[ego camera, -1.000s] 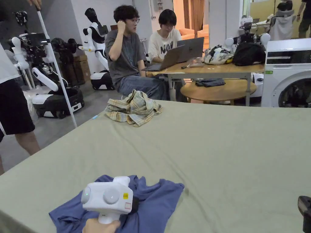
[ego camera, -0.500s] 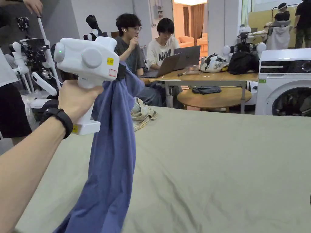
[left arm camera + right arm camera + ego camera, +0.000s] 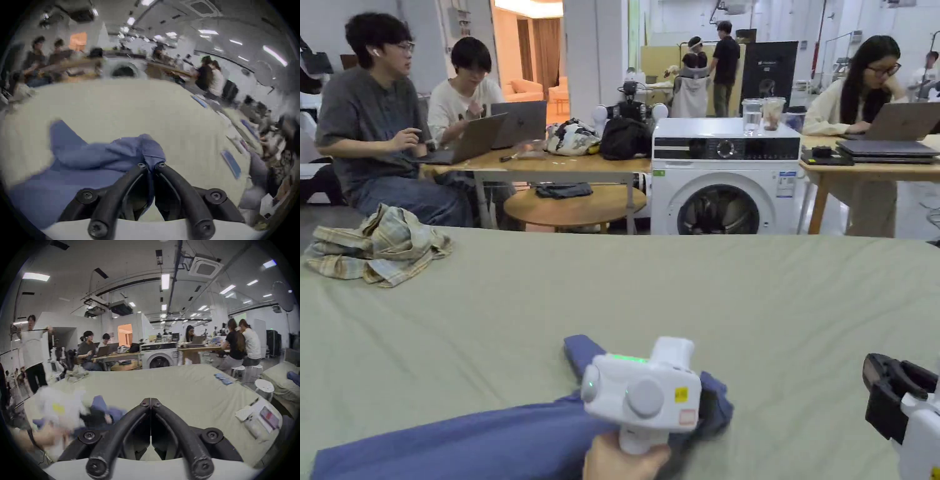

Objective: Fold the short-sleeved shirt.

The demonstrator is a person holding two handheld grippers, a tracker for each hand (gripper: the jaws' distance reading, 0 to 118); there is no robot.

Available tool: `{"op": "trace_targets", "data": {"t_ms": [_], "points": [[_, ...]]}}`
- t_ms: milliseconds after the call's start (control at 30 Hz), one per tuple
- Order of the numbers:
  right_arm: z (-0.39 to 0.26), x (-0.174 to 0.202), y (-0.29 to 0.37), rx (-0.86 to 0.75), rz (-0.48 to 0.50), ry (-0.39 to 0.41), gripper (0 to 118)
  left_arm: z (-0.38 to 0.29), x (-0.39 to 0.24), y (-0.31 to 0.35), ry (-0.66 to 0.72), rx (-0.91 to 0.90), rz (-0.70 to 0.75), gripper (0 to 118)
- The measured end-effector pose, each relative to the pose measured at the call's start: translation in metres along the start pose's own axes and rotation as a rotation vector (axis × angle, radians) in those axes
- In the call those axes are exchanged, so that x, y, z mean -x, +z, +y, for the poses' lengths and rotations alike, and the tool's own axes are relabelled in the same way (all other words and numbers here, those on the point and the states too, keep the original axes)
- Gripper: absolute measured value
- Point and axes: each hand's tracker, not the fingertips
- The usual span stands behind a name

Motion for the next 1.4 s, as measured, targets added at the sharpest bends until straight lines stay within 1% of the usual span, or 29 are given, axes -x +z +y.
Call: {"op": "trace_targets", "data": {"t_ms": [33, 67, 100, 133, 200, 233, 267, 300, 367, 400, 433, 500, 533, 633, 733, 800, 833, 867, 900, 933, 1000, 1033, 1067, 1100, 1200, 1400], "points": [[0.001, -0.005, 0.005, -0.015, -0.036, 0.02, 0, -0.016, -0.023, -0.018, 0.012, 0.014, -0.045, 0], [0.002, -0.011, 0.009, -0.026, -0.062, 0.042, 0, -0.03, -0.048, -0.031, -0.014, 0.041, -0.103, 0], [0.003, -0.016, 0.012, -0.026, -0.071, 0.059, 0, -0.043, -0.072, -0.042, -0.014, 0.057, -0.159, 0], [0.003, -0.02, 0.015, -0.021, -0.076, 0.061, 0, -0.032, -0.049, -0.056, -0.015, 0.081, -0.233, 0], [0.004, -0.027, 0.019, -0.02, -0.086, 0.06, 0, -0.041, -0.076, -0.063, -0.038, 0.1, -0.29, 0], [0.004, -0.03, 0.02, -0.022, -0.094, 0.053, 0, -0.042, -0.082, -0.063, -0.07, 0.104, -0.3, 3], [0.004, -0.033, 0.021, -0.019, -0.097, 0.044, 0, -0.048, -0.096, -0.055, -0.093, 0.076, -0.287, 22], [0.004, -0.034, 0.021, -0.014, -0.097, 0.032, 0, -0.046, -0.096, -0.05, -0.11, 0.064, -0.276, 42], [0.001, -0.033, 0.02, -0.009, -0.097, 0.022, 0, -0.04, -0.082, -0.033, -0.101, -0.012, -0.325, 55], [-0.001, -0.031, 0.018, -0.003, -0.09, 0.02, 0, -0.037, -0.083, -0.017, -0.104, -0.044, -0.311, 61], [-0.004, -0.027, 0.015, 0.004, -0.08, 0.019, 0, -0.031, -0.075, -0.003, -0.111, -0.099, -0.285, 71], [-0.008, -0.016, 0.005, 0.02, -0.047, 0.015, 0, -0.014, -0.049, 0.032, -0.12, -0.2, -0.211, 72], [-0.01, -0.009, 0.0, 0.031, -0.027, 0.018, 0, -0.008, -0.047, 0.057, -0.137, -0.251, -0.151, 72], [-0.013, 0.017, -0.021, 0.037, 0.028, 0.044, 0, 0.007, 0.0, 0.122, -0.142, -0.409, 0.087, 72], [-0.012, 0.042, -0.042, 0.041, 0.095, 0.034, 0, 0.016, 0.036, 0.184, -0.147, -0.514, 0.352, 72], [-0.01, 0.056, -0.053, 0.037, 0.109, 0.04, 0, 0.02, 0.073, 0.214, -0.146, -0.539, 0.46, 72], [-0.009, 0.06, -0.057, 0.035, 0.117, 0.048, 0, 0.018, 0.083, 0.228, -0.154, -0.541, 0.503, 72], [-0.008, 0.063, -0.06, 0.033, 0.123, 0.063, 0, 0.013, 0.091, 0.244, -0.169, -0.558, 0.563, 69], [-0.007, 0.065, -0.061, 0.029, 0.117, 0.073, 0, 0.008, 0.099, 0.259, -0.176, -0.576, 0.615, 62], [-0.006, 0.065, -0.062, 0.027, 0.117, 0.078, 0, 0.003, 0.104, 0.27, -0.172, -0.594, 0.649, 50], [-0.004, 0.061, -0.061, 0.026, 0.115, 0.075, 0, -0.008, 0.115, 0.292, -0.145, -0.619, 0.686, 6], [-0.004, 0.059, -0.06, 0.026, 0.112, 0.072, 0, -0.012, 0.118, 0.298, -0.131, -0.626, 0.701, 0], [-0.004, 0.058, -0.059, 0.027, 0.106, 0.071, 0, -0.013, 0.133, 0.296, -0.11, -0.634, 0.73, 0], [-0.004, 0.056, -0.057, 0.027, 0.1, 0.07, 0, -0.016, 0.136, 0.301, -0.114, -0.64, 0.71, 0], [-0.004, 0.054, -0.055, 0.018, 0.094, 0.074, 0, -0.022, 0.133, 0.305, -0.104, -0.642, 0.688, 0], [-0.001, 0.056, -0.046, 0.001, 0.085, 0.085, 0, -0.018, 0.129, 0.298, -0.135, -0.63, 0.662, 0]]}}
